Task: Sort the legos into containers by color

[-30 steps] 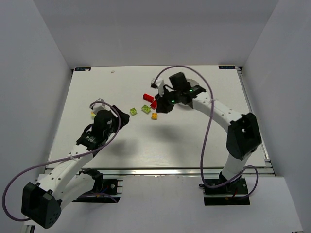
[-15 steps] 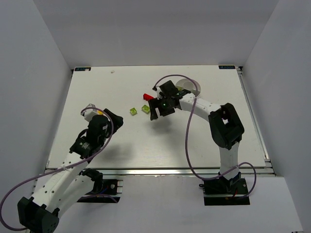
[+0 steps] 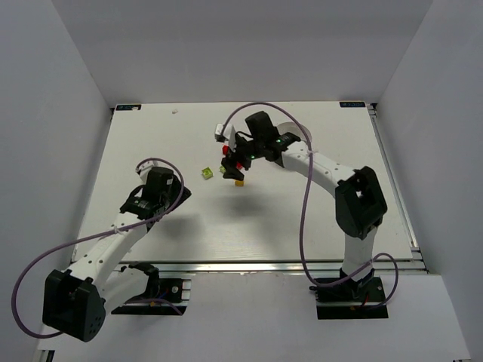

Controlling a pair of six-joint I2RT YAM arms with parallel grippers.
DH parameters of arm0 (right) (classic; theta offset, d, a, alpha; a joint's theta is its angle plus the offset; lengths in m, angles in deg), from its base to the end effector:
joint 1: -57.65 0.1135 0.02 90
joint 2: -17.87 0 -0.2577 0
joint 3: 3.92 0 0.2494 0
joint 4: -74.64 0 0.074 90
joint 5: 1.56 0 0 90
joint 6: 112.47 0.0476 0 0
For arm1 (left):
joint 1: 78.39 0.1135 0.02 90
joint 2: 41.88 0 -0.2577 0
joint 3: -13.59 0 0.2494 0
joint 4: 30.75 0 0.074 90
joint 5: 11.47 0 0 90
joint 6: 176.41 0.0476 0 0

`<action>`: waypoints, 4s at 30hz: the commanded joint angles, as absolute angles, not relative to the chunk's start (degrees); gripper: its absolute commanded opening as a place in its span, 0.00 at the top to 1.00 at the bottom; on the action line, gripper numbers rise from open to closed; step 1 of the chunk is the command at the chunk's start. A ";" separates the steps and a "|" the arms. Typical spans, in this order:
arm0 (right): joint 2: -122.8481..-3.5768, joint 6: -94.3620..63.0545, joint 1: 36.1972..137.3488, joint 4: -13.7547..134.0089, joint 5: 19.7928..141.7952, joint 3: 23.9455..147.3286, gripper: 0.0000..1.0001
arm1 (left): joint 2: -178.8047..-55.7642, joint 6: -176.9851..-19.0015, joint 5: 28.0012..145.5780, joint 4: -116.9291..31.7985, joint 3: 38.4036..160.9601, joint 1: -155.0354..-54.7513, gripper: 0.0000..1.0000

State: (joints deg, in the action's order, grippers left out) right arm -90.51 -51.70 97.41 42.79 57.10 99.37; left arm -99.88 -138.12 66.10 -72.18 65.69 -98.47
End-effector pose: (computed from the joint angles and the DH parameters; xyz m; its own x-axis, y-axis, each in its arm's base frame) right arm 0.3234 0.3013 0.2670 0.0196 -0.5262 -0.8501 -0.9812 0.1532 -0.1175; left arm 0.2037 -0.0636 0.2178 -0.5835 -0.6028 -0.5442 -0.4192 0.7975 -0.4339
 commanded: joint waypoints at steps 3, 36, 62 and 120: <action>-102.78 -46.84 101.41 45.97 78.99 112.28 0.11 | -98.57 -137.83 69.04 -72.53 66.98 -97.20 0.33; -119.41 -43.03 100.45 35.41 84.66 127.42 0.26 | -96.02 -138.62 70.36 -70.60 62.93 -96.59 0.32; -86.92 -36.29 87.56 54.82 52.77 99.69 1.00 | -94.97 -138.97 71.41 -69.02 62.05 -96.59 0.32; -99.29 -13.50 59.67 58.70 56.71 100.79 0.80 | -99.71 -139.15 74.40 -64.36 60.47 -96.41 0.31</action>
State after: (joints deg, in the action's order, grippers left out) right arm -98.81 -12.45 59.91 57.65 56.25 101.00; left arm -100.36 -139.41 74.12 -65.16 60.75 -96.83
